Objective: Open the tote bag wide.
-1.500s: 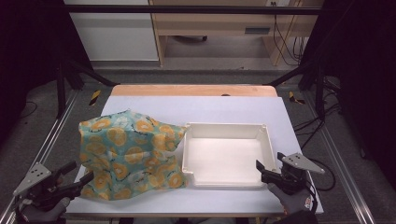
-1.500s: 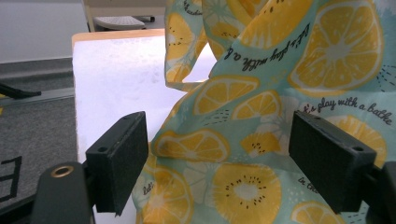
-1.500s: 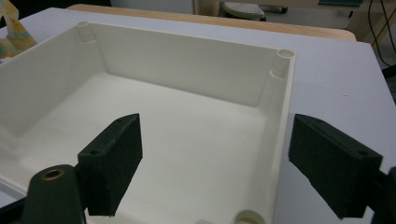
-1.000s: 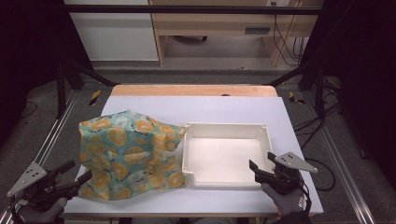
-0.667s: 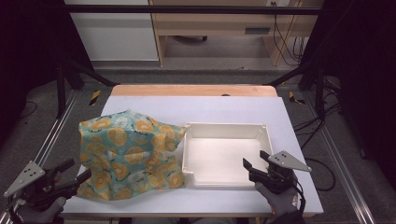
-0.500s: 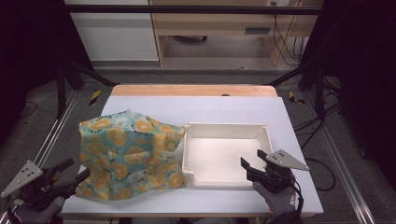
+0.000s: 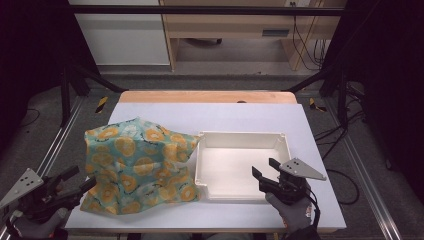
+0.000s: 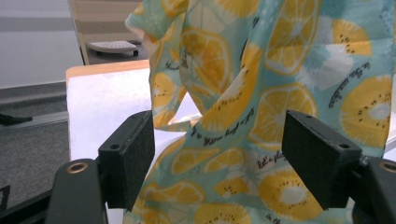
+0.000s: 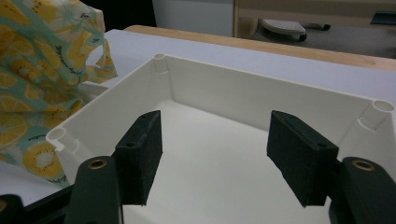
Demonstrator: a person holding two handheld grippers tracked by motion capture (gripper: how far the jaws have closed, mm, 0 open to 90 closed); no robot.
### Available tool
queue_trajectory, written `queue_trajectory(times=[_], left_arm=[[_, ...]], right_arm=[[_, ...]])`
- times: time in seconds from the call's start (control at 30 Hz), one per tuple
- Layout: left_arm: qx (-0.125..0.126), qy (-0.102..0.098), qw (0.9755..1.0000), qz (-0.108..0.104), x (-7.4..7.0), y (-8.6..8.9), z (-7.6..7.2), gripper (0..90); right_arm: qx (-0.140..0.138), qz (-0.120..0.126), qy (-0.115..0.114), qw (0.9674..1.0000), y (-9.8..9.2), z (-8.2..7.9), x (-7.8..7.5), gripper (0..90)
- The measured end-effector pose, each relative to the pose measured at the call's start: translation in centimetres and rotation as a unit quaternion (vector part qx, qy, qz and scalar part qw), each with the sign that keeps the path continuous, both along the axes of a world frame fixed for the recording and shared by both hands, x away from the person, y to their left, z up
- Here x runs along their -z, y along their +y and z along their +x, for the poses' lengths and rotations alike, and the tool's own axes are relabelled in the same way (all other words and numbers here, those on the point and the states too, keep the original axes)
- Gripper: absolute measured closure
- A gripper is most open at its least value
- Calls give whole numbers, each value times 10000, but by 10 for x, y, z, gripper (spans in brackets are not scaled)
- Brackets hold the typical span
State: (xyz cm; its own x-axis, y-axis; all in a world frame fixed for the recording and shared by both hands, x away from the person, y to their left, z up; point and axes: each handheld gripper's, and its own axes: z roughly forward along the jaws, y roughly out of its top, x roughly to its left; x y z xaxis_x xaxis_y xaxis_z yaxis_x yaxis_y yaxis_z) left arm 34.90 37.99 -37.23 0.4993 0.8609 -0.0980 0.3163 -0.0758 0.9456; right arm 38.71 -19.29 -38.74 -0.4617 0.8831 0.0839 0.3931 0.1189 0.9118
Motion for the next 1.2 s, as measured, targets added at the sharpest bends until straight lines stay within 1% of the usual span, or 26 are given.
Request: queue_trajectory(times=[0.2, 0.47, 0.57, 0.6, 0.7, 0.73, 0.83, 0.87, 1.0, 1.13, 1.2], left_arm=[[42, -47, 10000, 53, -6, -4, 2, 257], [49, -182, 9997, 140, -18, -8, 6, 256], [51, -221, 9997, 124, -21, -9, 7, 255], [56, -241, 9996, 122, -23, -9, 7, 256], [77, -279, 9995, 131, -26, -10, 8, 255], [86, -293, 9995, 116, -27, -11, 8, 255], [103, -309, 9993, 162, -29, -13, 9, 255], [96, -316, 9993, 156, -30, -13, 10, 256], [93, -342, 9993, 134, -34, -14, 12, 263], [121, -372, 9991, 138, -37, -17, 13, 276], [135, -363, 9991, 175, -38, -19, 14, 285]], right_arm=[[-65, 5, -25, 10000, 5, 1, -3, 363], [-151, 42, -48, 9999, 12, 4, -7, 361], [-194, 57, -75, 9998, 15, 5, -10, 358], [-233, 55, -116, 9996, 18, 7, -12, 356], [-242, 71, -122, 9996, 20, 7, -13, 355], [-274, 102, -161, 9994, 23, 8, -16, 355], [-307, 124, -185, 9993, 25, 8, -19, 355], [-356, 157, -227, 9990, 28, 7, -22, 355], [-423, 188, -242, 9986, 32, 9, -25, 358], [-543, 228, -264, 9979, 42, 11, -29, 363], [-622, 251, -288, 9973, 47, 12, -31, 364]])
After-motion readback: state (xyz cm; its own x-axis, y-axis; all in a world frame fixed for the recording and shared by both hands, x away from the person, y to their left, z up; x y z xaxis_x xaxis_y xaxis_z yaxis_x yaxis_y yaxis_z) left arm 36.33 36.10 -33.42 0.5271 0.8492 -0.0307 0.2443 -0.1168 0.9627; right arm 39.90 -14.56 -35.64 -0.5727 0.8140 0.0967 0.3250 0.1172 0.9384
